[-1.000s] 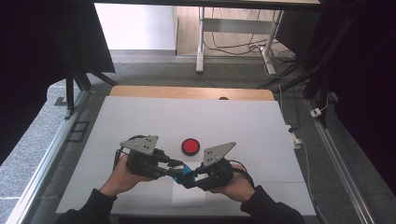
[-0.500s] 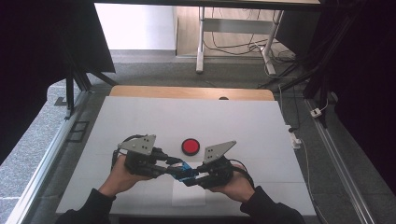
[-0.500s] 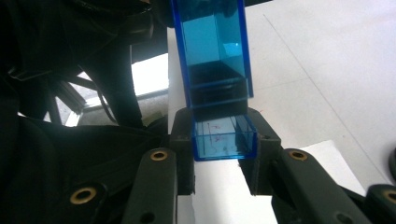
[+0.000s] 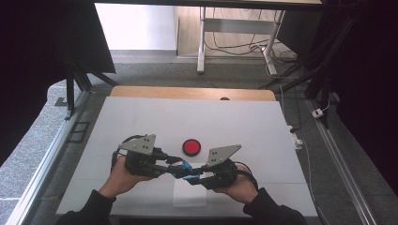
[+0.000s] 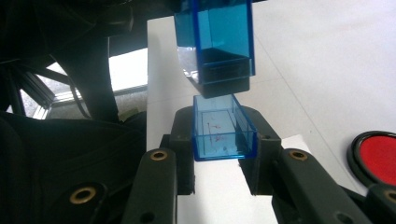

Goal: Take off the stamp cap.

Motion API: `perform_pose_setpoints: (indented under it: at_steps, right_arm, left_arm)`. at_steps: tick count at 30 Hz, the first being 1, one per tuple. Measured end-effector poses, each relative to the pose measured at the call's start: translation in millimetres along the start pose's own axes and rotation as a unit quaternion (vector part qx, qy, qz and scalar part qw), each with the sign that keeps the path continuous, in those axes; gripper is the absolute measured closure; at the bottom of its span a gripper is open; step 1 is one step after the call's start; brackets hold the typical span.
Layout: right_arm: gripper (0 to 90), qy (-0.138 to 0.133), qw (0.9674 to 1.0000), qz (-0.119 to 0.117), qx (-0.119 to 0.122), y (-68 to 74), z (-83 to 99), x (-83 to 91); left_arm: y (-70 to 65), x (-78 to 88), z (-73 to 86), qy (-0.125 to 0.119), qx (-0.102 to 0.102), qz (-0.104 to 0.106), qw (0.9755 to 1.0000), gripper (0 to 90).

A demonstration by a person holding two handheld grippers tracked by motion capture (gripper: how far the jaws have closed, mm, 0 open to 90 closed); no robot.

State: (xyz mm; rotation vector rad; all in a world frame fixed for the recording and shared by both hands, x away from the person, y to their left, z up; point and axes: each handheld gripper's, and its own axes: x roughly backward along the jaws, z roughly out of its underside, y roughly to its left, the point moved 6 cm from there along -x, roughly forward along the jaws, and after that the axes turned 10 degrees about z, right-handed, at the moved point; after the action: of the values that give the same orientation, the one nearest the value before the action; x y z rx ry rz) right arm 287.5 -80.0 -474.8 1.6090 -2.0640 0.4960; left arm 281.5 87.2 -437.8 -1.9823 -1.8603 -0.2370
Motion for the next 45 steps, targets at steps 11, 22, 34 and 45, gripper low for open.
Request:
perform_pose_setpoints:
  at_steps: [11,22,34,45]
  right_arm:
    - [68.8,-0.009,0.9997,0.022,0.006,0.0,2.2,8.0]
    - [68.8,-0.009,0.998,0.06,-0.015,-7.2,7.8,20.6]
    - [68.7,-0.014,0.9943,0.097,-0.042,-13.2,14.3,37.2]
    - [68.6,-0.019,0.9896,0.134,-0.049,-17.1,25.2,58.1]
  left_arm:
    - [2.0,2.9,2.3,-0.003,0.012,-0.01,0.9999,70.9]
    - [3.7,4.5,5.1,-0.006,0.023,-0.021,0.9995,70.8]
    - [5.6,2.8,8.1,0.001,0.034,-0.031,0.9989,70.8]
    - [8.4,3.9,10.7,0.004,0.047,-0.048,0.9977,70.8]
